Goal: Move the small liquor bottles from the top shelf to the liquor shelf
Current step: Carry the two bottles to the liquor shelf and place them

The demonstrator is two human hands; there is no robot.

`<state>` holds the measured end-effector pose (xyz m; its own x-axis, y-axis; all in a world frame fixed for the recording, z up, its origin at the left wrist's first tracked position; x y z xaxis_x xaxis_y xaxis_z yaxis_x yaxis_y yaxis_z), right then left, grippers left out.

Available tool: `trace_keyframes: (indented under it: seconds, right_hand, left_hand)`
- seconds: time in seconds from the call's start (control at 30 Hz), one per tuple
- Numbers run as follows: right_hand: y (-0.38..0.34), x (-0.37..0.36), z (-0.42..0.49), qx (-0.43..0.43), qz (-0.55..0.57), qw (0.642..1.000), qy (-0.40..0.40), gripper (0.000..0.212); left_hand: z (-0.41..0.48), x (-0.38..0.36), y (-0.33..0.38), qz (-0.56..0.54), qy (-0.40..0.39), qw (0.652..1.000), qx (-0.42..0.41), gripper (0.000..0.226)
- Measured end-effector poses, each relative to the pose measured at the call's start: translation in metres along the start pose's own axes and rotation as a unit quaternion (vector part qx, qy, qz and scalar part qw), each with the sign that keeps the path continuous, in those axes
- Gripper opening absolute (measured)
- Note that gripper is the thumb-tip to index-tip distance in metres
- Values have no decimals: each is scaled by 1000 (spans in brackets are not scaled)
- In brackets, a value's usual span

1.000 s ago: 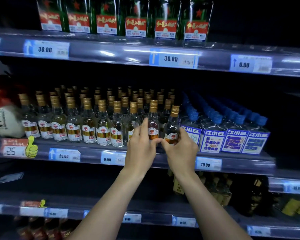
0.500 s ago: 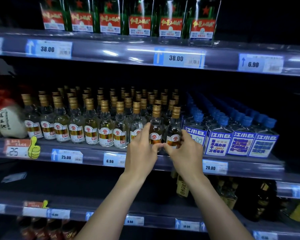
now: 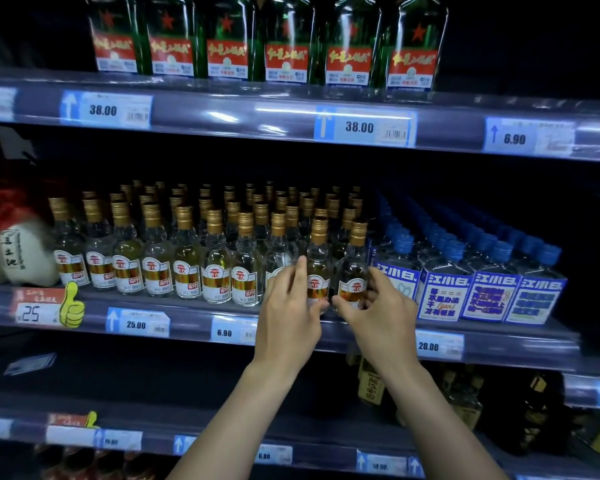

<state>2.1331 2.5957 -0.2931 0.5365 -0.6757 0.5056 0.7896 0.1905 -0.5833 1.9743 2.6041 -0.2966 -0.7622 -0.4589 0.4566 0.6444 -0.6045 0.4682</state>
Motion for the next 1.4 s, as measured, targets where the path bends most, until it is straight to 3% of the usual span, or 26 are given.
trace_keyframes:
  seconds: [0.13,0.27,0.33,0.5,0.6,0.73,1.1,1.27,1.4]
  right_hand:
    - [1,0,0,8,1,1000,1,57]
    - [3,1,2,10,-16,1000,-2,58]
    - [4,0,3,7,-24,1000,-9,60]
    - [7,-3,4,-3,-16,1000,-18,72]
    - [6,-4,4,-1,-13,1000,-18,73]
    - [2,-3,3,14,-5,1000,-13,59]
    - [-2,-8,2,20,1,1000,3,61]
    - [-1,-9,1,17,-3,1000,-9,65]
    - [-4,-8,2,19,-12,1000,-8,67]
  left_hand:
    - [1,9,5,13,3,1000,-11,77]
    - [43,57,10,51,63,988,-135,50]
    - [80,83,8,84,49,980,-173,42]
    - [137,92,-7,132,-137,977,-96,51]
    - [139,80,-17,104,-205,972,-45,47]
    - [143,79,-27,37,-188,981,-3,27]
    - [142,82,-24,-43,-192,980,14,27]
    - [142,83,-23,-19,-203,979,-11,33]
    - [139,89,-20,9,-195,980,-49,54]
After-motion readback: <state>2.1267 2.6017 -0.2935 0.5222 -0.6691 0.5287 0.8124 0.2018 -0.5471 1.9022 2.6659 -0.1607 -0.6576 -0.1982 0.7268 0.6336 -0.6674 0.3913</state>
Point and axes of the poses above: each hand's wrist, its own z-axis towards the middle knuckle, its own x-axis out of the back of the hand, y = z × x, the point moved 5 cm from there along z, towards the middle knuckle, and after that the axes turned 5 degrees about -z, right-handed, at the moved point
